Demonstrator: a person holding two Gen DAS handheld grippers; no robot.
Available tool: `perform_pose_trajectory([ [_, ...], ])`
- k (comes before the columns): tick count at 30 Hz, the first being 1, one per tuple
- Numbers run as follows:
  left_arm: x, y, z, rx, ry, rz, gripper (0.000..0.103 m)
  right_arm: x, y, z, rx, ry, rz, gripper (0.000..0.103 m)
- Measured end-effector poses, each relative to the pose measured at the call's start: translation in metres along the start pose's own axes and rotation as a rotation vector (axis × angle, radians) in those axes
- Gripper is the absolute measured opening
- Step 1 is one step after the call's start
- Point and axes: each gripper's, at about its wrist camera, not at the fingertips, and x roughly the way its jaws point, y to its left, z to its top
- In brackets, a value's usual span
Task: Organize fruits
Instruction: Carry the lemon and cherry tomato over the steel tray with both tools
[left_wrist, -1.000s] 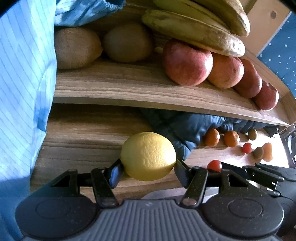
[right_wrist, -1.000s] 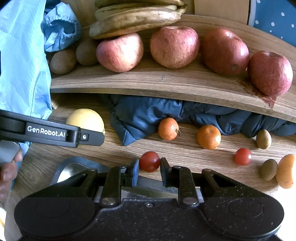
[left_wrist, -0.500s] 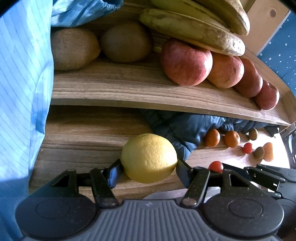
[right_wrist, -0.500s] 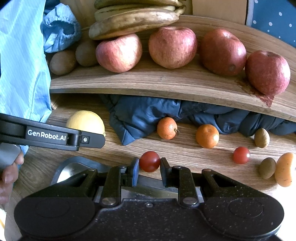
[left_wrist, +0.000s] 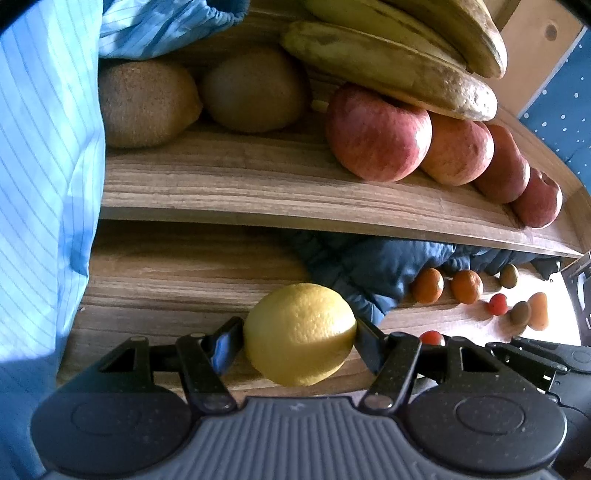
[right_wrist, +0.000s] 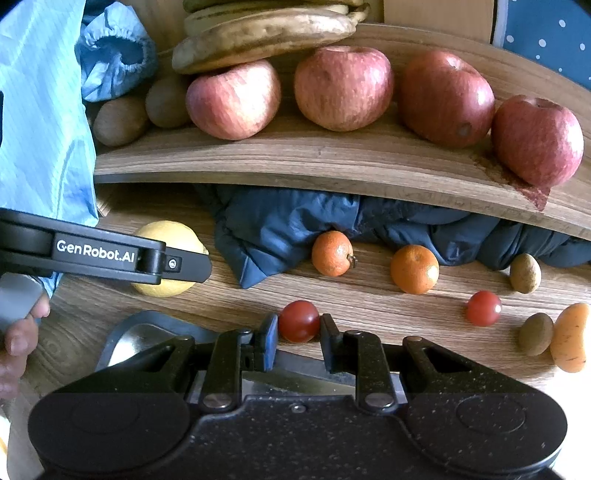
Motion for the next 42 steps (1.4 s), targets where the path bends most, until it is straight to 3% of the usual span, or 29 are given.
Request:
perform_pose_trajectory([
  [26, -0.018, -0.015, -0.012, 0.011, -0.04, -0.014, 0.065, -0.016, 0.0, -0.006, -0.006, -0.042, 0.014, 0.025],
  [42, -0.055, -0.023, -0.055, -0.031, -0.071, -0.004, 0.066, -0.057, 0.014, -0.033, -0.09, -0.078, 0.068, 0.025],
])
